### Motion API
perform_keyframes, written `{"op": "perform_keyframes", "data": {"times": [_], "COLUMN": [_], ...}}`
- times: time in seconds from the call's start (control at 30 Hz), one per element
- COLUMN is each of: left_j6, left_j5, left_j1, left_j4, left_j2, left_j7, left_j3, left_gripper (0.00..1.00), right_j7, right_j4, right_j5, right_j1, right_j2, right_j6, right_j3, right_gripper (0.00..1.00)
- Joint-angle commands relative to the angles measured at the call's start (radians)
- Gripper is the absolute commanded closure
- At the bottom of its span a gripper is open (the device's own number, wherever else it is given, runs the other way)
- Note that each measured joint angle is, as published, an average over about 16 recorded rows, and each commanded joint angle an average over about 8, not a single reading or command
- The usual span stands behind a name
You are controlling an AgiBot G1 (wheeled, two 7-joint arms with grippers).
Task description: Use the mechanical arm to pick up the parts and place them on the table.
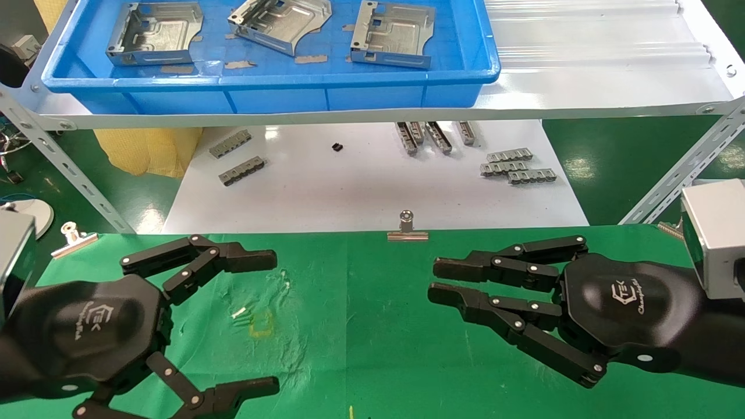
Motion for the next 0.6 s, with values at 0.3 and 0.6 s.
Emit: {"op": "perform_keyframes", "data": {"times": [0.3, 0.6], "left_j6": [0.000, 0.000], "left_j5": [0.000, 0.000], "left_j1": [0.000, 0.000], "left_j4": [0.000, 0.000], "left_j2": [0.000, 0.000], "left_j7": [0.000, 0.000], "left_j3": [0.000, 0.000], "left_gripper": [0.00, 0.00], "right_j7": [0.000, 0.000], "right_j4": [0.000, 0.000], "right_j5": [0.000, 0.000], "right_j1": [0.000, 0.000], "right_j2": [0.000, 0.000], "right_j6": [0.000, 0.000], "right_j3": [0.000, 0.000], "right_gripper": [1.00, 1.00]}}
